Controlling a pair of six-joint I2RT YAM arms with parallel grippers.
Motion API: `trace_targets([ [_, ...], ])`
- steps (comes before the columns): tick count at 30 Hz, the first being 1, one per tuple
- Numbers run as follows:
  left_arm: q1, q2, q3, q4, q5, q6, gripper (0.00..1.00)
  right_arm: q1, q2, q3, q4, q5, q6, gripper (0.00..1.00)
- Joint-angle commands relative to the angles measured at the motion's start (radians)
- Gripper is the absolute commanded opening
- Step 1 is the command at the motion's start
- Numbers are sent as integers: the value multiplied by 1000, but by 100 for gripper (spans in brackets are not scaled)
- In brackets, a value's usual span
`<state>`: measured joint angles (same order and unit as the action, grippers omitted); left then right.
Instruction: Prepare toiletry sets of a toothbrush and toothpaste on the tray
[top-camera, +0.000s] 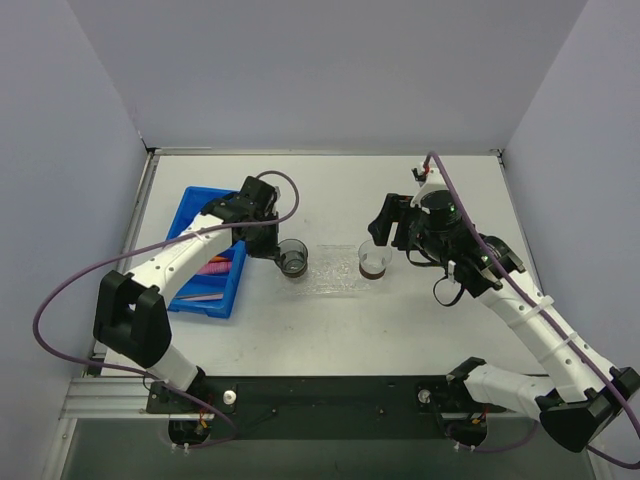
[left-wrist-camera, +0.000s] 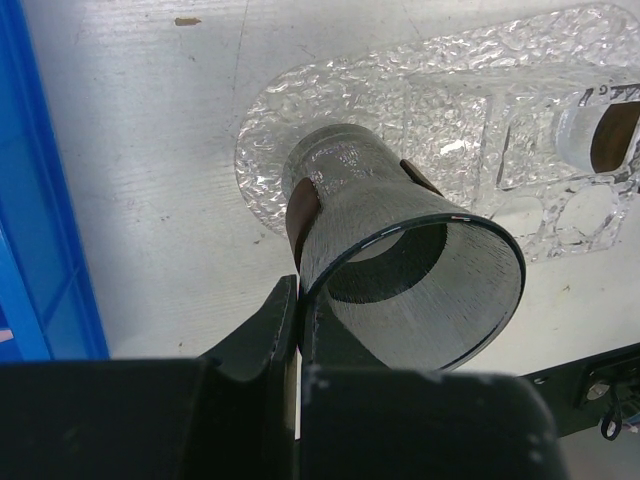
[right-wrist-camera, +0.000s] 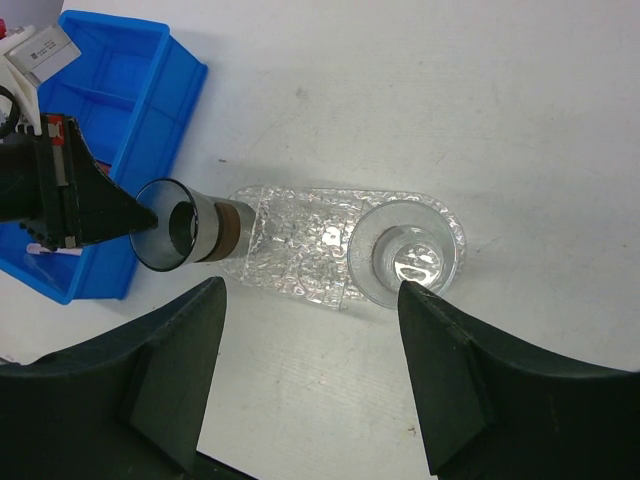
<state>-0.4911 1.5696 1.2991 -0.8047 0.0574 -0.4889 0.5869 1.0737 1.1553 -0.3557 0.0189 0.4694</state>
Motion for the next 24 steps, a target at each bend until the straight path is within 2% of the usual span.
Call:
trace_targets([
  [1, -7, 9, 5, 67, 4, -10, 0, -9, 9, 9, 29, -2, -8, 64],
  [16, -10, 24, -20, 96, 31, 7, 0, -15, 14, 4, 32, -10, -6, 64],
  [24, -10, 52, -4, 102, 64, 67, 0, -16, 15, 1, 32, -10, -5, 64],
])
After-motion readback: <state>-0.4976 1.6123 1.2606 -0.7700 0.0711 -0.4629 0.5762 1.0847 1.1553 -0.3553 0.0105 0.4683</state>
